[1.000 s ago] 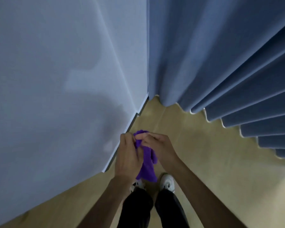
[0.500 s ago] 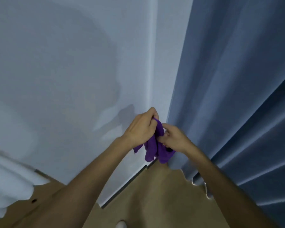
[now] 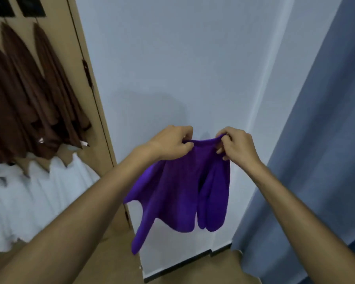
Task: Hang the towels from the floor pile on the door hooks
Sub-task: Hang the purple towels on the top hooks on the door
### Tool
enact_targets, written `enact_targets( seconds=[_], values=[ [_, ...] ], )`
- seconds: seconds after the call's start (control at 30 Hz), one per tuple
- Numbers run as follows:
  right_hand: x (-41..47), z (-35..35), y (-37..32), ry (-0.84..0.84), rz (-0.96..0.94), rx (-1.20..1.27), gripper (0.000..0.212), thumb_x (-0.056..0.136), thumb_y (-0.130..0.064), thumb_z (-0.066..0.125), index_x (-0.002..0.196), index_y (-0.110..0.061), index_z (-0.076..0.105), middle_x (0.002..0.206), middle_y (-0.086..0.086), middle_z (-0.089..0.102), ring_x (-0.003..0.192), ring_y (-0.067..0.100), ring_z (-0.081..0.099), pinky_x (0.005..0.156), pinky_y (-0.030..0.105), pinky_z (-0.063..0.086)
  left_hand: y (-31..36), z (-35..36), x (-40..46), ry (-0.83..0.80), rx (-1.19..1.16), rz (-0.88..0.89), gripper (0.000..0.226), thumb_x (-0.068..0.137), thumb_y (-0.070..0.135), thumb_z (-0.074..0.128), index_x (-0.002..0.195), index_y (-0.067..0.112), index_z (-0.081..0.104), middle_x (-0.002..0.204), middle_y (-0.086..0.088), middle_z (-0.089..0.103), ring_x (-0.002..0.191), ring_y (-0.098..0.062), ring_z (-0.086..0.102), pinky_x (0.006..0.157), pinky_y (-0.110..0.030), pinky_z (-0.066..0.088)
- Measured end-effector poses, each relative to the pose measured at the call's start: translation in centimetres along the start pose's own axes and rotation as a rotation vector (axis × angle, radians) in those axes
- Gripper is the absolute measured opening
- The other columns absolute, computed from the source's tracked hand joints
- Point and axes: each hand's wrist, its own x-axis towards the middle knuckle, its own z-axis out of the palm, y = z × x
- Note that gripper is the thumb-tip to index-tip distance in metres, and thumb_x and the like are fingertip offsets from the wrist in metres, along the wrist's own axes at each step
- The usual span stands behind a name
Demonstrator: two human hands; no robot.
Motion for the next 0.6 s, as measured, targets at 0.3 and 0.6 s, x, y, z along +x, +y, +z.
enact_targets(
  seconds=[0.3, 0.6],
  values=[
    [-1.4, 5.3, -12.1, -0.181, -0.144, 0.401, 0.023, 0.081, 0.001, 0.052, 0.076, -0.013, 0.069, 0.06, -0.003, 0.068, 0.058, 0.013, 0.068, 0.057, 0.033, 0.059, -4.0, -7.7, -7.4, -0.073, -0.072, -0.138, 0.027, 0.095, 0.03, 0.049, 0.074, 0.013, 0.053, 0.065, 0.005, 0.05, 0.062, -0.011, 0.045, 0.056, -0.023, 0.034],
    [-4.2, 12.1, -18.3, -0.323, -0.309, -0.03, 0.028, 0.087, -0.028, 0.061, 0.065, -0.011, 0.067, 0.06, -0.002, 0.06, 0.054, 0.007, 0.051, 0.056, 0.02, 0.044, -10.9, -13.9, -15.1, 0.128, -0.222, -0.215, 0.019, 0.093, 0.014, 0.046, 0.079, 0.02, 0.057, 0.067, 0.008, 0.051, 0.064, -0.009, 0.047, 0.057, -0.023, 0.035]
  ],
)
